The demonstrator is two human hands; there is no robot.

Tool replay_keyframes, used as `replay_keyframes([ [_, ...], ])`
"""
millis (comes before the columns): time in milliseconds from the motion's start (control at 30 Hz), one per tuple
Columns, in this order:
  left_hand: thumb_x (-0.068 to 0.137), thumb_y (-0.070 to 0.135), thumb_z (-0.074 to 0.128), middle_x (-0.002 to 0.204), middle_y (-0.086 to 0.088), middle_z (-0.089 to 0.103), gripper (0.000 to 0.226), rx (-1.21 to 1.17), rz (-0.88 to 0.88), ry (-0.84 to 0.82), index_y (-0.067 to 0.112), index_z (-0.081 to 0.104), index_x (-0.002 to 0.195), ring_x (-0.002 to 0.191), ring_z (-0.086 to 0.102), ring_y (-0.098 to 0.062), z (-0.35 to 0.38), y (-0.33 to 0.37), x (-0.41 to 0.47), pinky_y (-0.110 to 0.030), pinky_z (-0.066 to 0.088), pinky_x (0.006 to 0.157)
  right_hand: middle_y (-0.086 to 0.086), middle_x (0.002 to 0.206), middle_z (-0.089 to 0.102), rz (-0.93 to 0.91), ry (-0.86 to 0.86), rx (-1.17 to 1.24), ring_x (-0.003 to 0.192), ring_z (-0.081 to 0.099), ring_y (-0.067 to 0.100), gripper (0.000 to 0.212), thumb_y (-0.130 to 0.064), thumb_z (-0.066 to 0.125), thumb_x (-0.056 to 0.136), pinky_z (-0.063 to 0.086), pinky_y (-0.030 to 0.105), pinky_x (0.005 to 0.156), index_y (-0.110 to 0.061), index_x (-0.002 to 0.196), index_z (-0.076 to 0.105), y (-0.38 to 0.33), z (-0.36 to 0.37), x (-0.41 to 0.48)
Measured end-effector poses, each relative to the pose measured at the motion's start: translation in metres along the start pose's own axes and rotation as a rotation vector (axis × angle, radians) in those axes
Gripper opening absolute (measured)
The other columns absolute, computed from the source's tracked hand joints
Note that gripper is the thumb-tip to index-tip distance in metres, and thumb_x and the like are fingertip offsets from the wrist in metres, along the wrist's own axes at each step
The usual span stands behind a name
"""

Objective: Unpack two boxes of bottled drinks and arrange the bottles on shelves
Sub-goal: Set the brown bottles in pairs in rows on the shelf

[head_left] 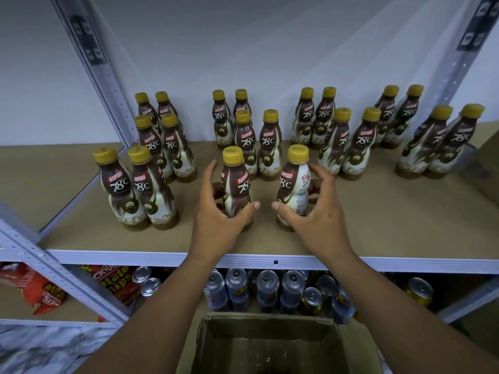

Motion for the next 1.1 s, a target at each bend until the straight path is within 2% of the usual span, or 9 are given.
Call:
replay_keyframes([
  [167, 0.079, 0.012, 0.087, 0.126, 0.030, 0.063, 0.098, -0.030, -0.001, 0.001, 0.031, 0.030, 0.156, 0.118, 0.061, 0.005, 0.0002, -0.0029, 0.0014, -0.033, 0.053, 0.104, -0.005, 0.131, 0.058, 0.013, -0.008, 0.014, 0.110, 0.059, 0.010, 0.091, -0.044, 0.087, 0.072, 0.053, 0.036, 0.092, -0.035, 0.145, 0.033, -0.0013, -0.0004, -0.0005],
  [267, 0.081, 0.012, 0.086, 0.124, 0.031, 0.064, 0.096, -0.031, -0.008, -0.001, 0.033, 0.030, 0.156, 0.116, 0.063, 0.004, 0.0002, -0.0055, 0.0023, -0.032, 0.052, 0.102, -0.006, 0.127, 0.060, 0.016, -0.012, 0.014, 0.104, 0.058, -0.003, 0.090, -0.037, 0.088, 0.073, 0.048, 0.012, 0.082, -0.034, 0.146, 0.034, -0.0017, -0.0005, -0.0012],
  [333, 0.081, 0.014, 0.085, 0.125, 0.027, 0.064, 0.096, -0.034, -0.013, -0.003, 0.035, 0.029, 0.156, 0.115, 0.064, 0.003, 0.0003, -0.0068, 0.0023, -0.033, 0.053, 0.102, -0.005, 0.126, 0.061, 0.015, -0.011, 0.012, 0.103, 0.057, -0.006, 0.090, -0.035, 0.088, 0.073, 0.044, 0.005, 0.076, -0.031, 0.146, 0.035, -0.0018, 0.0000, -0.0011],
  [433, 0.081, 0.017, 0.086, 0.133, 0.024, 0.060, 0.096, -0.048, -0.011, -0.005, 0.037, 0.029, 0.156, 0.120, 0.061, 0.003, 0.0005, -0.0065, 0.0020, -0.037, 0.052, 0.106, -0.006, 0.131, 0.058, 0.007, -0.020, 0.020, 0.109, 0.058, 0.001, 0.094, -0.041, 0.088, 0.072, 0.051, 0.021, 0.089, -0.032, 0.147, 0.033, -0.0047, 0.0014, -0.0019],
  [533, 0.082, 0.019, 0.086, 0.128, 0.042, 0.054, 0.096, -0.049, -0.004, -0.011, 0.033, 0.028, 0.157, 0.122, 0.056, 0.010, 0.0004, -0.0054, 0.0020, -0.028, 0.049, 0.106, -0.007, 0.139, 0.052, -0.011, -0.015, 0.008, 0.120, 0.055, 0.013, 0.099, -0.051, 0.088, 0.069, 0.052, 0.039, 0.097, -0.032, 0.148, 0.033, -0.0075, 0.0022, -0.0019],
  [667, 0.085, 0.018, 0.079, 0.116, 0.050, 0.054, 0.091, -0.032, 0.021, -0.004, 0.026, 0.026, 0.159, 0.114, 0.058, 0.013, -0.0017, -0.0064, 0.0021, -0.017, 0.049, 0.095, -0.005, 0.142, 0.052, -0.001, 0.006, -0.019, 0.124, 0.054, 0.016, 0.097, -0.056, 0.086, 0.070, 0.051, 0.044, 0.100, -0.032, 0.148, 0.033, -0.0061, 0.0019, -0.0007],
  [800, 0.088, 0.011, 0.078, 0.114, 0.048, 0.057, 0.088, -0.029, 0.016, 0.008, 0.027, 0.027, 0.158, 0.113, 0.059, 0.012, -0.0032, -0.0071, 0.0018, -0.026, 0.050, 0.097, -0.003, 0.135, 0.057, -0.006, 0.007, -0.019, 0.117, 0.058, 0.013, 0.092, -0.046, 0.086, 0.073, 0.052, 0.032, 0.095, -0.029, 0.148, 0.034, -0.0070, 0.0012, -0.0012],
  [933, 0.088, 0.008, 0.077, 0.113, 0.052, 0.054, 0.087, -0.019, 0.013, 0.016, 0.026, 0.028, 0.158, 0.114, 0.057, 0.015, -0.0035, -0.0061, 0.0013, -0.025, 0.049, 0.099, -0.005, 0.123, 0.063, -0.023, -0.012, -0.004, 0.104, 0.062, 0.007, 0.088, -0.034, 0.085, 0.075, 0.042, 0.004, 0.079, -0.030, 0.147, 0.035, -0.0065, 0.0014, -0.0020],
  [1100, 0.087, 0.011, 0.078, 0.115, 0.049, 0.055, 0.087, -0.018, 0.014, 0.020, 0.030, 0.029, 0.156, 0.118, 0.056, 0.011, -0.0039, -0.0064, 0.0014, -0.027, 0.049, 0.102, -0.005, 0.123, 0.065, -0.021, -0.045, 0.018, 0.109, 0.061, 0.001, 0.087, -0.031, 0.084, 0.078, 0.039, 0.001, 0.079, -0.031, 0.149, 0.032, -0.0053, 0.0029, -0.0028],
])
Point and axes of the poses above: each hand's wrist, its own x-axis towards the middle knuckle, its own z-axis out of the palm, y = z × x, the point moved 7 cm from there along x, towards the middle knuckle
